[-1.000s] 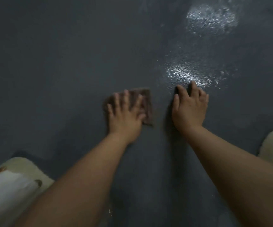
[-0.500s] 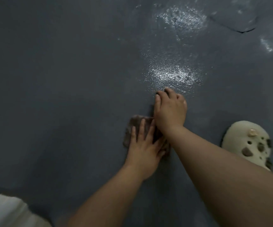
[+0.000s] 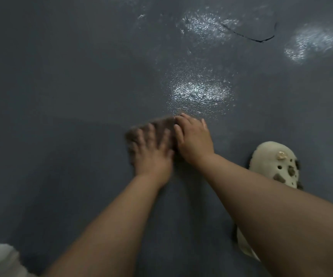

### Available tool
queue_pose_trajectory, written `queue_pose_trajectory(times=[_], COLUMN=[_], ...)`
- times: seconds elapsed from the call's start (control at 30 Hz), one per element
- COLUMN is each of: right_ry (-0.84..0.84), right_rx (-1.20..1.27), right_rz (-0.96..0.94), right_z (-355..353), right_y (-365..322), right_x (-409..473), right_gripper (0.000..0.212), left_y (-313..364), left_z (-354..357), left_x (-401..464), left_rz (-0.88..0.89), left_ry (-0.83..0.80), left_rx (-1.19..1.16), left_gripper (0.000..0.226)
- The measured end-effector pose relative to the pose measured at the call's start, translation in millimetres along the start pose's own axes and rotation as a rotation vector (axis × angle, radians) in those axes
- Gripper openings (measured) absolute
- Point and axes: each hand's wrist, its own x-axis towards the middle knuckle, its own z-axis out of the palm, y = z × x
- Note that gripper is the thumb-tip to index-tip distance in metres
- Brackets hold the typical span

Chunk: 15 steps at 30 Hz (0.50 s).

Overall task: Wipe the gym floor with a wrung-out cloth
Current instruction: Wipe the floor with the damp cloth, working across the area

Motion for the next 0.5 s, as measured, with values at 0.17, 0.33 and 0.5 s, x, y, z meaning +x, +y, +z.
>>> queue_pose_trajectory(times=[0.17, 0.33, 0.5], right_ry=[-0.012, -0.069, -0.129], right_rx=[0.062, 0.068, 0.035], right_rz=[0.096, 0.191, 0.246], right_z=[-29.8, -68.1, -106.2], right_y=[1.7, -3.2, -4.0], right_x=[-24.5, -55.7, -91.0], right_gripper=[0.043, 0.038, 0.036], left_y=[47.7, 21.3, 17.5], left_z=[3.6, -43.7, -70.5], left_x=[-46.1, -67.2, -113.9], left_rz=[0.325, 0.168, 0.008], left_ry=[-0.202, -0.142, -0.109], left_rx=[-0.023, -0.031, -0.086], left_gripper=[0.055, 0.067, 0.07])
